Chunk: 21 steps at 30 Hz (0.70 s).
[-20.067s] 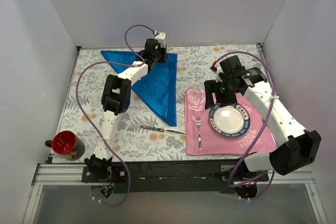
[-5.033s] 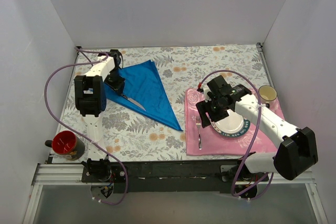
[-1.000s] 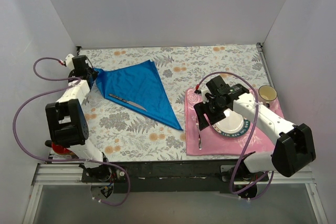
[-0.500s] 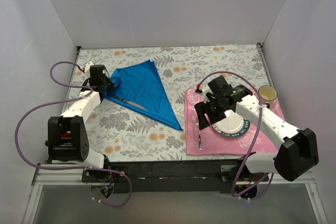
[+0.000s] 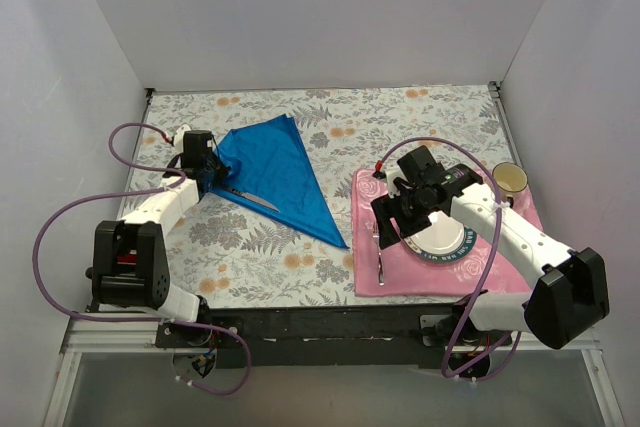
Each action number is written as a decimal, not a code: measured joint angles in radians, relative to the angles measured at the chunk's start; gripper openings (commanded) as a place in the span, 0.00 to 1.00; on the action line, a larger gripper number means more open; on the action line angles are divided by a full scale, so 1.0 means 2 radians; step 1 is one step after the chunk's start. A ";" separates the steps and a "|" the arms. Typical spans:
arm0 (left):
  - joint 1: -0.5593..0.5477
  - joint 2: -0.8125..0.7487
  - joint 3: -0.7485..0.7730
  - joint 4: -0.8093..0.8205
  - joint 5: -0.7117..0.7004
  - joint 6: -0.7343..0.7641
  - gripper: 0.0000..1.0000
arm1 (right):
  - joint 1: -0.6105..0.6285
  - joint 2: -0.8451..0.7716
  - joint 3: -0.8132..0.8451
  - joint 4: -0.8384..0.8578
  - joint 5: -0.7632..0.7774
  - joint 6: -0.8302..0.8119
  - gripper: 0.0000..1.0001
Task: Fold the napkin, place the utensils inside, and roll it up
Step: Fold the napkin
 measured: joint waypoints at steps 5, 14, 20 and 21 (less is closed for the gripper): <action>-0.005 0.001 -0.001 0.000 0.014 -0.004 0.36 | 0.000 0.000 0.000 0.000 0.000 0.000 0.73; -0.008 -0.093 -0.019 -0.053 0.038 -0.015 0.70 | 0.000 0.000 0.000 0.000 -0.001 0.000 0.73; 0.010 -0.114 0.014 -0.032 0.089 -0.004 0.67 | 0.000 0.000 0.000 0.000 -0.001 0.000 0.73; 0.012 -0.085 0.030 -0.028 0.109 0.006 0.67 | 0.000 0.000 0.000 0.000 -0.001 0.000 0.73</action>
